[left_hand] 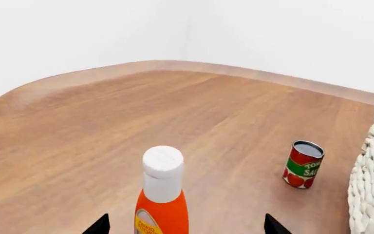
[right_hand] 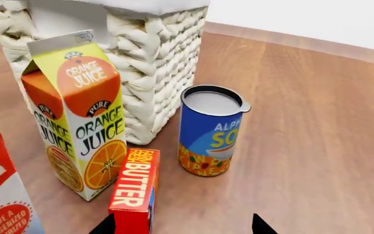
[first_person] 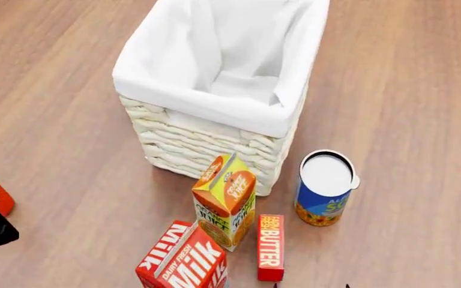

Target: Pick up the butter and put it in the basket.

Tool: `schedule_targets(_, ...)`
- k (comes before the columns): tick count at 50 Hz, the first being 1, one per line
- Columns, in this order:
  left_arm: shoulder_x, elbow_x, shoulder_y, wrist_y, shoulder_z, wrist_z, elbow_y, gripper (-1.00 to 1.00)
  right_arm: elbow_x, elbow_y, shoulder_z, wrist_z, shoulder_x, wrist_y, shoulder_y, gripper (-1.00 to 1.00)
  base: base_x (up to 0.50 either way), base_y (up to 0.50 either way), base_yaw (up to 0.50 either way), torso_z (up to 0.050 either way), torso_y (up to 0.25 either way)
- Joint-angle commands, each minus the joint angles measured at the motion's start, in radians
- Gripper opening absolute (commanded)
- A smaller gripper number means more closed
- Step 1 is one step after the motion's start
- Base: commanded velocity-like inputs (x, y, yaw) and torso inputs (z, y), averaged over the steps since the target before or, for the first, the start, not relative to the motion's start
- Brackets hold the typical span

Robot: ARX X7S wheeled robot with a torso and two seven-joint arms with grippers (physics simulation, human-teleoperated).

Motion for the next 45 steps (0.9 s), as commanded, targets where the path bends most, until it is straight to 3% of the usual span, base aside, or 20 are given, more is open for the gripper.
schedule_targets(1,-0.015,-0.036,0.059,-0.041,-0.021,-0.022,0.089,1.0,0.018,-0.016,-0.033,-0.025,0.015,-0.045,-0.062,1.0,0.0,0.0,0.0,0.0,0.0)
schedule_targets(14,-0.019,-0.039,0.056,-0.038,-0.018,-0.023,0.083,1.0,0.018,-0.016,-0.042,-0.015,0.021,-0.049,-0.061,1.0,0.0,0.0,0.0,0.0,0.0)
schedule_targets(21,-0.02,-0.037,0.055,-0.034,-0.015,-0.024,0.078,1.0,-0.004,0.046,-0.061,-0.031,0.02,-0.133,-0.025,1.0,0.0,0.0,0.0,0.0,0.0)
schedule_targets(45,-0.031,-0.052,0.078,-0.038,-0.015,-0.031,0.109,1.0,0.02,0.168,-0.084,-0.046,-0.005,-0.085,0.107,1.0,0.0,0.0,0.0,0.0,0.0)
